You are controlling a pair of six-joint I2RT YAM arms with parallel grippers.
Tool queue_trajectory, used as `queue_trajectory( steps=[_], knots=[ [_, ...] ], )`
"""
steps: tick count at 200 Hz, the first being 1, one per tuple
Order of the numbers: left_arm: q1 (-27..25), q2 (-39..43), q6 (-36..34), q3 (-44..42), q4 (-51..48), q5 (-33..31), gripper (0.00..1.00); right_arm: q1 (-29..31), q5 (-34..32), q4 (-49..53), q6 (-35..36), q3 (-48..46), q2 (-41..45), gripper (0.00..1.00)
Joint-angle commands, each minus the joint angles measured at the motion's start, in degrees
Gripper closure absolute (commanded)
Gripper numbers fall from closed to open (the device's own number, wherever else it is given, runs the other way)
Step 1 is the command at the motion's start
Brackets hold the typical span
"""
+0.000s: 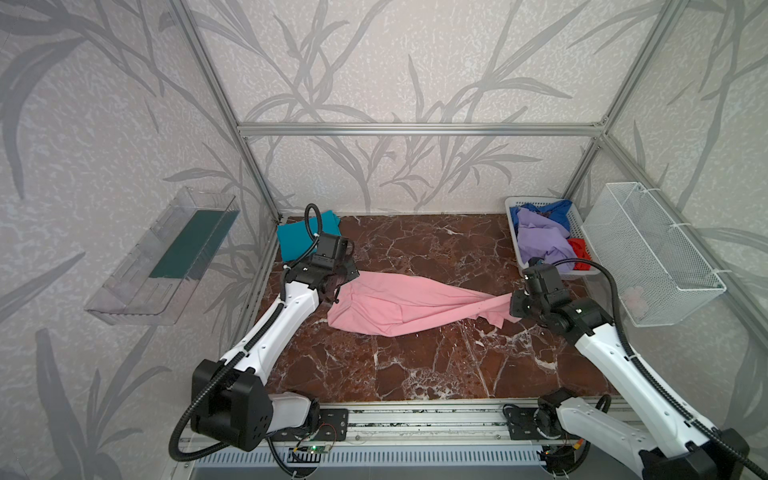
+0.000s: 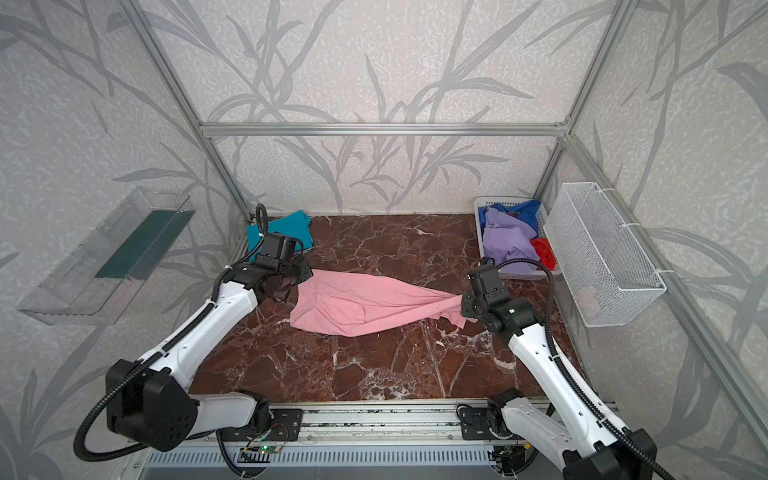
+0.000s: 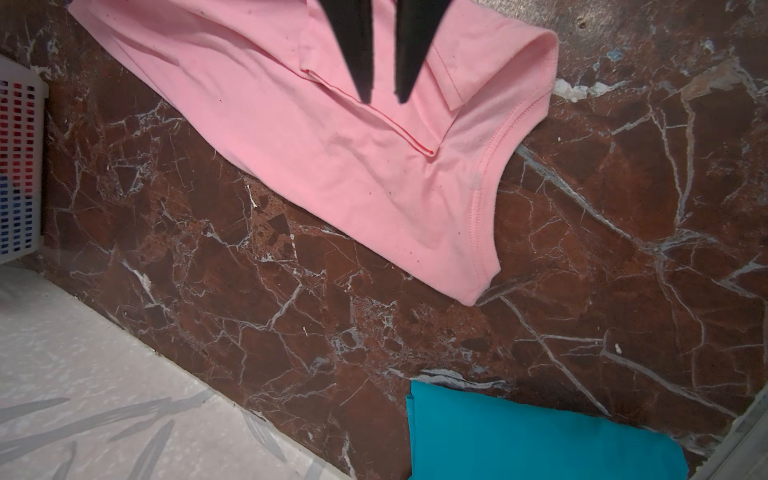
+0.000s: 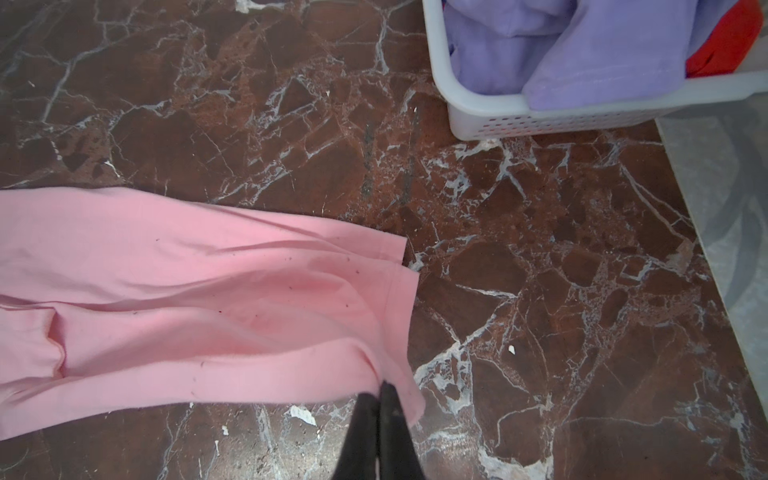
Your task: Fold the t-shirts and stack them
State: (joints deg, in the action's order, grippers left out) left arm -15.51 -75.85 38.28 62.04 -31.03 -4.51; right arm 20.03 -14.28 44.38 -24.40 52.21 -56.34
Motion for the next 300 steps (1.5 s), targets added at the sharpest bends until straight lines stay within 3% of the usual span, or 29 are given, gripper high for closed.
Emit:
queue_trajectory(
  steps=[1,46,79,126,146,182,216,235,250,269,300],
  knots=[
    [0.21,-3.64,0.7,-5.09,2.7,1.82,0.61,-0.17,0.65,1.09,0.17,0.21,0.85,1.0],
    [0.54,-11.86,3.12,-8.92,8.58,5.16,0.42,-0.18,1.19,1.59,0.06,-0.34,1.05,1.0],
    [0.55,-17.01,3.18,-8.74,11.5,6.56,0.48,-0.17,1.1,1.56,-0.97,-1.38,1.58,1.0],
    [0.56,-21.12,3.38,-7.2,13.33,7.04,0.47,-0.19,1.1,0.99,-1.18,-1.84,0.7,1.0],
    [0.57,-22.82,3.47,-6.63,13.54,6.9,0.56,-0.18,1.01,0.64,-1.24,-1.84,0.29,1.0],
    [0.57,-24.54,3.16,-5.17,13.02,6.31,1.0,-0.17,0.86,0.36,-1.09,-1.9,-0.44,1.0],
    [0.55,-22.39,1.7,-2.19,9.56,6.24,1.0,-0.21,0.59,0.36,-1.19,-1.76,-0.19,1.0],
    [0.57,-20.23,0.75,-1.4,7.77,5.41,0.75,-0.17,0.62,0.26,-1.17,-1.84,-0.18,1.0],
    [0.57,-19.06,0.3,-1.6,7.12,4.82,0.66,-0.19,0.79,0.27,-1.35,-2.02,-0.1,1.0],
    [0.56,-18.98,0.29,-1.92,7.06,4.85,0.65,-0.17,0.75,0.27,-1.37,-2.12,0.16,1.0],
    [0.57,-20.06,0.74,-2.37,8.03,5.73,0.79,-0.21,0.67,0.54,-1.26,-2.19,0.48,1.0]
  ],
)
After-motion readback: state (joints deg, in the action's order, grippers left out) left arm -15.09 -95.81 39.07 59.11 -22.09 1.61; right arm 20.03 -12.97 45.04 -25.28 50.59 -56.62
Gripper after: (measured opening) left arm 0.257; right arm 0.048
